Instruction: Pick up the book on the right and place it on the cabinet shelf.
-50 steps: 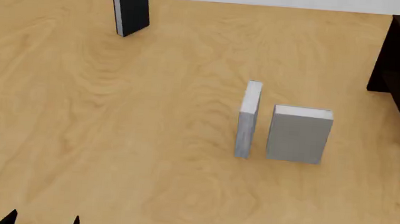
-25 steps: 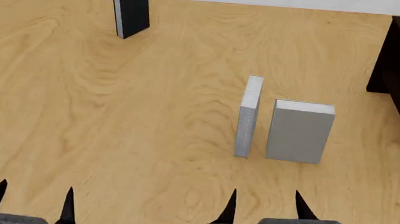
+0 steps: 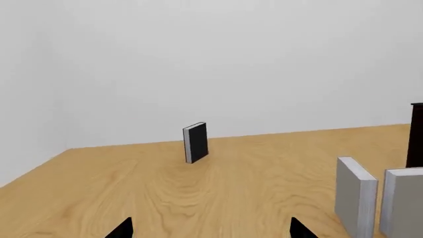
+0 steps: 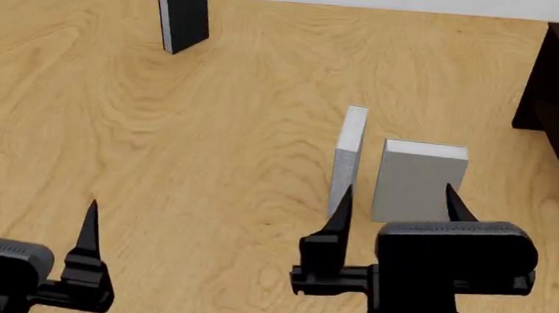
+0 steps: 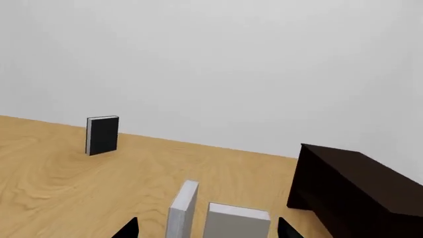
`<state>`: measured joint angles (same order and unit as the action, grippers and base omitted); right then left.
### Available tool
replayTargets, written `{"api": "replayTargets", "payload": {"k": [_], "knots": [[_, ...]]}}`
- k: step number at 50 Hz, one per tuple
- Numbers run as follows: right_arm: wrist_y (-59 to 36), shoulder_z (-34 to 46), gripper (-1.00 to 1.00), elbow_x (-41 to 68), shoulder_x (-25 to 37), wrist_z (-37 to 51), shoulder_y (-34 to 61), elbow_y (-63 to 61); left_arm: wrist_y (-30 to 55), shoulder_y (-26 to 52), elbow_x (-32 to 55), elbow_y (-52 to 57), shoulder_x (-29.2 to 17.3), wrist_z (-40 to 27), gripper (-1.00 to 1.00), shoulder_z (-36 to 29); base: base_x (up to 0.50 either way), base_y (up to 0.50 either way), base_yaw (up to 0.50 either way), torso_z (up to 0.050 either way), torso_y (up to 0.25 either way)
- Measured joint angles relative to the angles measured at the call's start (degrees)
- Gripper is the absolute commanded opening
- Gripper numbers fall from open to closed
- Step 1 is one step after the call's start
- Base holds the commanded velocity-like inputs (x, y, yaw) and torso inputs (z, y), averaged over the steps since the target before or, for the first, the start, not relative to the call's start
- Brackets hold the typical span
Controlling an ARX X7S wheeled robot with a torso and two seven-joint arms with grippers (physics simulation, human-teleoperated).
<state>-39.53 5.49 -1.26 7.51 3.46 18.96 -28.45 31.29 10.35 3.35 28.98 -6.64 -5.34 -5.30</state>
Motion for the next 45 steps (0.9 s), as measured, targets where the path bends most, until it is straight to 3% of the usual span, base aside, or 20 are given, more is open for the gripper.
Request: {"api": "replayTargets", "payload": {"k": [6,45], "knots": [[-1.10,0.39,1.00,-0.14,0.46,0.40,0.49,-1.11,1.04,0.38,0.17,1.01,-0.45,-0.36,1.00,-0.44,0.11,-0.03,0.00,0.000,0.000],[-2.75,1.56,1.00,0.11,2.25,2.46,1.30,-3.25,0.39,0.35,2.23,2.14,-2.22,-1.97,1.00,-1.57,0.50,-0.07,0.00,0.000,0.001]]}}
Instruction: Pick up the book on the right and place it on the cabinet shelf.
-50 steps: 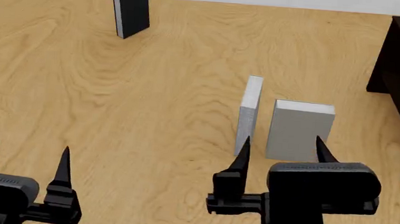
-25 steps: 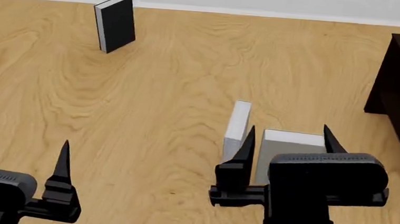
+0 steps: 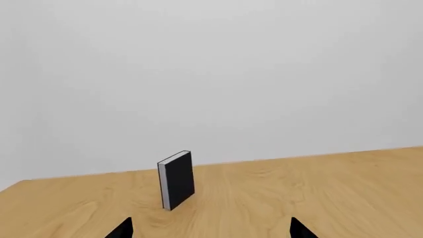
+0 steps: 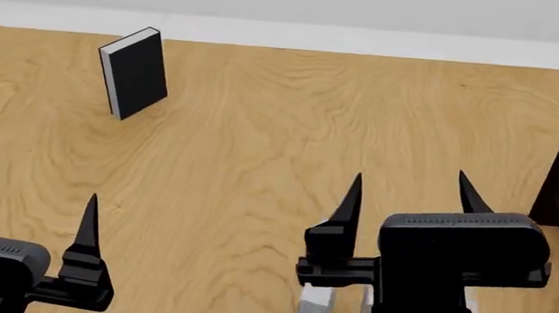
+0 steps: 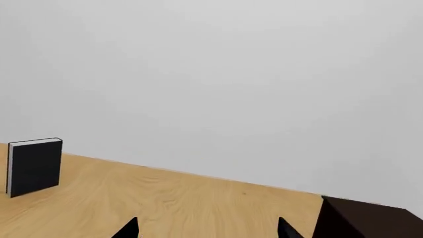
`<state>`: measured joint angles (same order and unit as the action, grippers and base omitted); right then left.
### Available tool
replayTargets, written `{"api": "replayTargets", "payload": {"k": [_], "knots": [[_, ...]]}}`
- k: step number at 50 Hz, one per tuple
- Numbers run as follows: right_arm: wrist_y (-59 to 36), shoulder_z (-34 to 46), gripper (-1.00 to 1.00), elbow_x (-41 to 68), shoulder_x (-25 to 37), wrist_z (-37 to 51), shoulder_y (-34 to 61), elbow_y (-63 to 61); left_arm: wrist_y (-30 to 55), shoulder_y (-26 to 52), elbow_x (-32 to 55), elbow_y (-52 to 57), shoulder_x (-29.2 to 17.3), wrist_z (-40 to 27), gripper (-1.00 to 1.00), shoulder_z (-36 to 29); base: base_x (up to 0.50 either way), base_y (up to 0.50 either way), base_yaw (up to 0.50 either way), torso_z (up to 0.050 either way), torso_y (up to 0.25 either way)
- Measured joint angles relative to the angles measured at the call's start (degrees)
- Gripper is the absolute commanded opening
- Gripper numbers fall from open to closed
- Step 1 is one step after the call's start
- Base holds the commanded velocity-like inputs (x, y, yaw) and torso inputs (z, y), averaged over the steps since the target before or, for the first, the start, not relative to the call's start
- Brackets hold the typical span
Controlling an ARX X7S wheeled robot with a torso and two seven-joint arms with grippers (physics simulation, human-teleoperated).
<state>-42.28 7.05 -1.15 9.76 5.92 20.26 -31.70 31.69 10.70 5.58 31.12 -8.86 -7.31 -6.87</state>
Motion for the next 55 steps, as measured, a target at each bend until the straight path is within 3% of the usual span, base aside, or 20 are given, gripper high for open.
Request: {"api": "replayTargets", "payload": {"k": [24,55], "knots": [[-1.29,0.16,1.00,1.00,0.56,0.66,0.27,-1.39,-0.17,-0.23,1.30,0.43,-0.95,-0.90,1.00,0.04,0.40,-0.09,0.00,0.000,0.001],[-3.21,1.88,1.00,1.66,1.17,1.59,0.79,-2.54,-0.56,-0.71,2.82,1.08,-2.11,-1.89,1.00,0.32,-0.06,-0.14,0.00,0.000,0.000]]}}
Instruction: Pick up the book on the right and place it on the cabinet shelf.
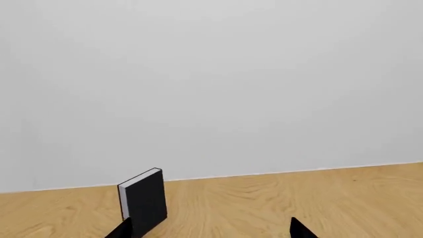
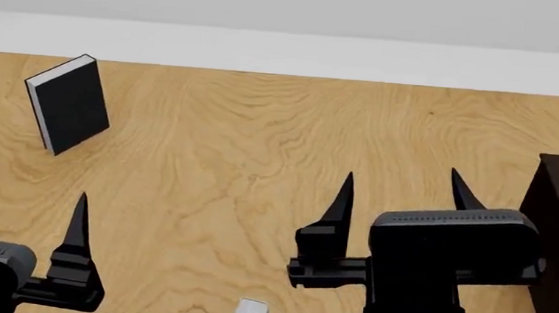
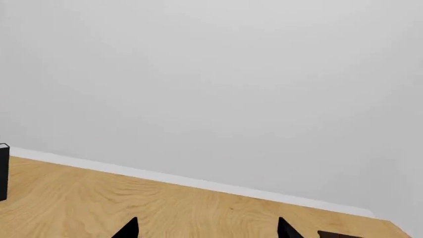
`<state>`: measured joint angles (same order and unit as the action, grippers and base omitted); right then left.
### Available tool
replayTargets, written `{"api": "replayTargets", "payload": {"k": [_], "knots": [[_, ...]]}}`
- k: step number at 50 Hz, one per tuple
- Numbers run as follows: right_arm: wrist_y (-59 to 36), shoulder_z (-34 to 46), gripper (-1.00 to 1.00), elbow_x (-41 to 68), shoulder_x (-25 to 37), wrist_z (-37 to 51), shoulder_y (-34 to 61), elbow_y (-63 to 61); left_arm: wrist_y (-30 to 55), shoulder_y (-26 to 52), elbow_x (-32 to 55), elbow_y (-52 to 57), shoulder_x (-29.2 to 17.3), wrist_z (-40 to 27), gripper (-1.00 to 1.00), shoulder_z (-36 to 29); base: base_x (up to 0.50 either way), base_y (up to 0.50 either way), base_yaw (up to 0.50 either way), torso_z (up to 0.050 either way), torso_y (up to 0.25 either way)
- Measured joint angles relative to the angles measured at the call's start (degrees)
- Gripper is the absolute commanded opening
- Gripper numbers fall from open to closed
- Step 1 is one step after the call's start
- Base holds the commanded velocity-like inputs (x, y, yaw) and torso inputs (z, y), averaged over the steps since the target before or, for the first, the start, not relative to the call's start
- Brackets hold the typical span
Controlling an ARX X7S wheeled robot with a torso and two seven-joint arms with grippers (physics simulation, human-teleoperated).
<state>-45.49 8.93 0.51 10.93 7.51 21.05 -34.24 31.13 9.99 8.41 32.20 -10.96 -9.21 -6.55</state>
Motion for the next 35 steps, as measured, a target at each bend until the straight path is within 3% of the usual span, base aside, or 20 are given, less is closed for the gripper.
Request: {"api": "replayTargets", "payload": {"k": [4,35], "knots": [[-0.02,0.05,1.00,0.01,0.14,0.10,0.04,0.11,-0.07,-0.01,0.19,0.00,-0.06,-0.11,1.00,-0.11,-0.17,-0.38,0.00,0.000,0.000],[-2.79,1.00,1.00,1.75,4.56,-3.15,1.65,-2.62,0.23,-0.24,1.74,0.76,-1.11,-0.78,1.00,-0.18,0.00,0.00,0.00,0.000,0.000]]}}
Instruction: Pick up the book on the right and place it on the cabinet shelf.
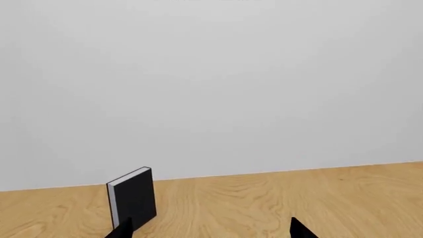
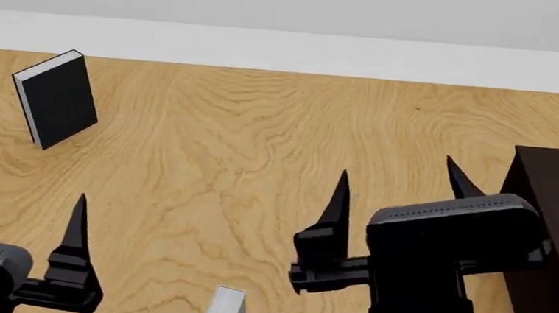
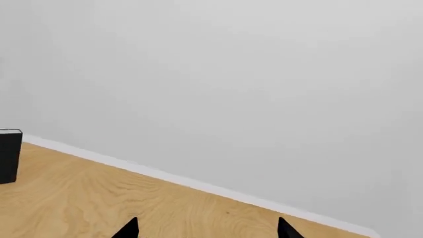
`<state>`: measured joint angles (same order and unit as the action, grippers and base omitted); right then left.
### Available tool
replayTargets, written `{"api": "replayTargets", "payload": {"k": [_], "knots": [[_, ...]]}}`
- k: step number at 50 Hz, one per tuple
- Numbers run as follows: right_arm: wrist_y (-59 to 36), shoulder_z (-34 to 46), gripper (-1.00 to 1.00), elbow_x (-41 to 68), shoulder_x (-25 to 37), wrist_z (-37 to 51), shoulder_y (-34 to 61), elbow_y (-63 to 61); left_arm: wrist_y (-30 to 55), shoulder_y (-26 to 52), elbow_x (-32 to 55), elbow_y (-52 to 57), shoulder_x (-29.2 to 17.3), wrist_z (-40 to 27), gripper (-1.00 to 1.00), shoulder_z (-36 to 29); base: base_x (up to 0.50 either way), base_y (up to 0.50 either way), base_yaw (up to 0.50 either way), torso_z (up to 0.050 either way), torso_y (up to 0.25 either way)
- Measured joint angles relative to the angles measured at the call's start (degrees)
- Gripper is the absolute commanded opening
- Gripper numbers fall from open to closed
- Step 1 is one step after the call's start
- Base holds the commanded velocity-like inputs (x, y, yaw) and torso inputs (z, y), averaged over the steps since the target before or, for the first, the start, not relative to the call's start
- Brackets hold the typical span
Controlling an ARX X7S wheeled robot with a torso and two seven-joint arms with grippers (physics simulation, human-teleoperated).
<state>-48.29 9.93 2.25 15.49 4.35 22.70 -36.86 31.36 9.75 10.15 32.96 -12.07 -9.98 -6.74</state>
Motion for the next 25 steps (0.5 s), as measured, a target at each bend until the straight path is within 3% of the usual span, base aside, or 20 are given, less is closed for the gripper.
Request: {"api": "replayTargets", "payload": {"k": [25], "knots": [[-32.16,11.89,1.00,4.09,15.67,-12.79,18.05,-15.41,0.55,-0.42,1.46,2.34,-0.91,-0.60,1.00,0.34,0.00,0.00,0.00,0.000,0.000]]}}
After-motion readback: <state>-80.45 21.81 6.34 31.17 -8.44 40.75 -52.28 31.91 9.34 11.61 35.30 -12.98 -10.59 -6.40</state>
